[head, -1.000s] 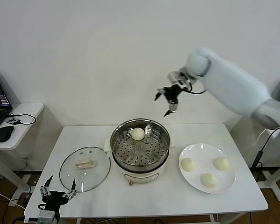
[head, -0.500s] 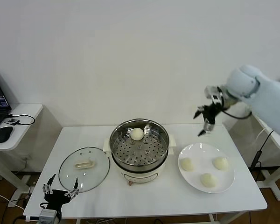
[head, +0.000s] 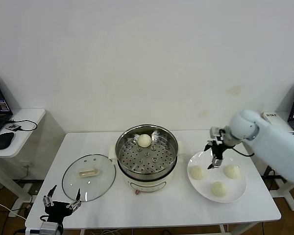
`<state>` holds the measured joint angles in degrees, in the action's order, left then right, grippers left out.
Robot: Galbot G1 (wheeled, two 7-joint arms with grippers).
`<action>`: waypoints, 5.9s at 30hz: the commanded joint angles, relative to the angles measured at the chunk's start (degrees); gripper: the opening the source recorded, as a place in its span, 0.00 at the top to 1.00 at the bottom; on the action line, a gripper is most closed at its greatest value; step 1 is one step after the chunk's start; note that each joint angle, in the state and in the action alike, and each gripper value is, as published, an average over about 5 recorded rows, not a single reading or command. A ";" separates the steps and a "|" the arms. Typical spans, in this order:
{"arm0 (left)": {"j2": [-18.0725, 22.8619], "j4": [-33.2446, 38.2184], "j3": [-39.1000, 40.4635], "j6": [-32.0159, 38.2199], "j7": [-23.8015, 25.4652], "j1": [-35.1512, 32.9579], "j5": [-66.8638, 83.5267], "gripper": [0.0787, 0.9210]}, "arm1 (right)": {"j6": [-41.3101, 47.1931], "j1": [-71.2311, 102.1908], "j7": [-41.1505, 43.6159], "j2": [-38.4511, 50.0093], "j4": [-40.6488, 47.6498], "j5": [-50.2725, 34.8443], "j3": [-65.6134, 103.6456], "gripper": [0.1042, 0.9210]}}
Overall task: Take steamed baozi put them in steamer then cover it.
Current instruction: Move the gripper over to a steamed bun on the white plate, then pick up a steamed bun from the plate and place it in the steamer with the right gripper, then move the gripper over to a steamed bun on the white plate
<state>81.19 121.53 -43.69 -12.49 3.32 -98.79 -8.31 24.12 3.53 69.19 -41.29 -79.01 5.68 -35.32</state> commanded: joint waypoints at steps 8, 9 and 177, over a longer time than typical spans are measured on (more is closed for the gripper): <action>-0.08 -2.31 0.12 -0.15 0.16 0.66 -0.16 0.12 | 0.13 5.33 -2.03 -4.81 4.75 4.90 1.77 0.12; -0.08 -2.49 0.18 -0.16 0.14 0.81 -0.20 0.12 | -0.02 5.34 -2.23 -5.03 5.34 5.03 1.64 0.12; 3.25 -0.19 -0.11 -1.40 0.62 -0.85 1.57 0.12 | -0.89 0.49 6.94 10.62 -6.90 3.57 -4.05 0.12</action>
<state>84.46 121.40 -43.81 -13.77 3.91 -99.22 -6.81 24.07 -7.64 76.02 -34.82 -85.65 3.77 -46.07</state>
